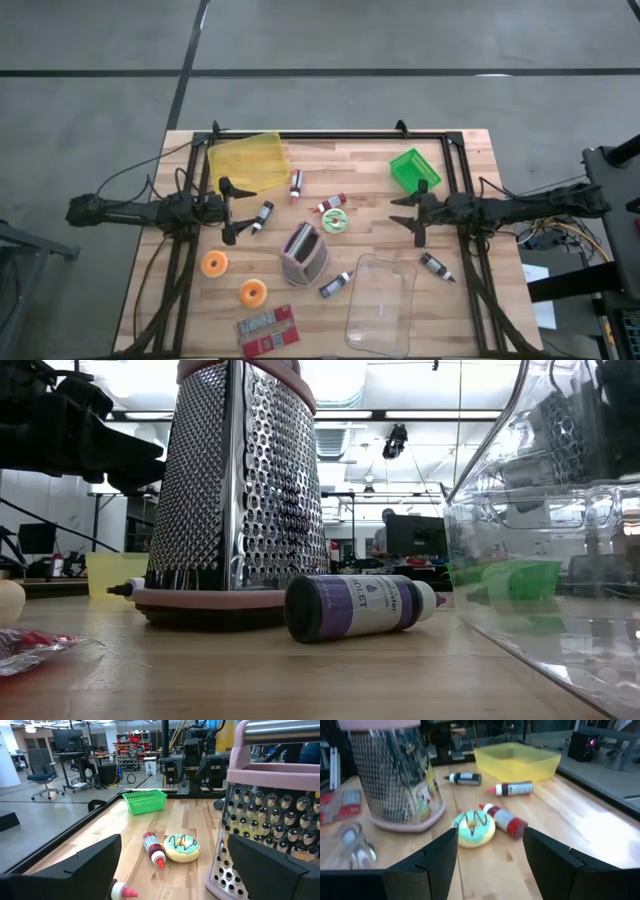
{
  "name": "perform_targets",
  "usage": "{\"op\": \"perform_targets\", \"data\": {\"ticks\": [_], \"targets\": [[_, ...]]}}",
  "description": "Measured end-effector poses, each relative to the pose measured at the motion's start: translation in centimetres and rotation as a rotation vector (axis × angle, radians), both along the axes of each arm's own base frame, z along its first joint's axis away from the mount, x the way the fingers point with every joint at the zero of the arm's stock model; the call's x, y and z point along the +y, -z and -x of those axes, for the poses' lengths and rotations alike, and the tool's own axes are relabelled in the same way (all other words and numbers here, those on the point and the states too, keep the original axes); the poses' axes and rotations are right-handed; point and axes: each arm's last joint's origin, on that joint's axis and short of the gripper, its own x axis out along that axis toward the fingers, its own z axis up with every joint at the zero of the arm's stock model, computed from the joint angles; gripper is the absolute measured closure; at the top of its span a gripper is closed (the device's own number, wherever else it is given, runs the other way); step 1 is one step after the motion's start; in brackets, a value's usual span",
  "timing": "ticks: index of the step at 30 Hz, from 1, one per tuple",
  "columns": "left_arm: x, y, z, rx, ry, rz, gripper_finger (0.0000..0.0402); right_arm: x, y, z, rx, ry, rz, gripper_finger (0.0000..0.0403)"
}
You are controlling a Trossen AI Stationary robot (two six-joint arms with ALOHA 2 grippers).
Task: Pick & Place Food Item
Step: Put the left black food coloring into the yellow bin
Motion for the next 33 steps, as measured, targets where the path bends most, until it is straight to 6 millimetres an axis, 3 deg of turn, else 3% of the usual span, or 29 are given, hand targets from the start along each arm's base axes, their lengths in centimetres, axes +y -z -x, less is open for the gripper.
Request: {"op": "perform_targets", "data": {"ticks": [7, 13, 22, 33], "targets": [[0.0, -0.1, 0.0, -0.008, -0.013, -0.001, 0.0032, 0.3, -1.8, -0.4, -0.029, -0.024, 0.009, 0.0182], [0.3, -0.6, 0.1, 0.039, -0.097, 0.013, 0.0032, 0.4, -1.6, -0.8, 0.003, -0.023, 0.0, 0.0182], [0.3, -3.2, 0.3, 0.336, -0.167, 0.193, 0.0032, 0.4, -0.6, -1.3, 0.074, -0.01, -0.025, 0.0182], [0.0, -2.7, -4.9, 0.658, -0.241, 0.333, 0.0032, 0.5, -1.7, -2.0, 0.062, -0.01, -0.022, 0.0182]]}}
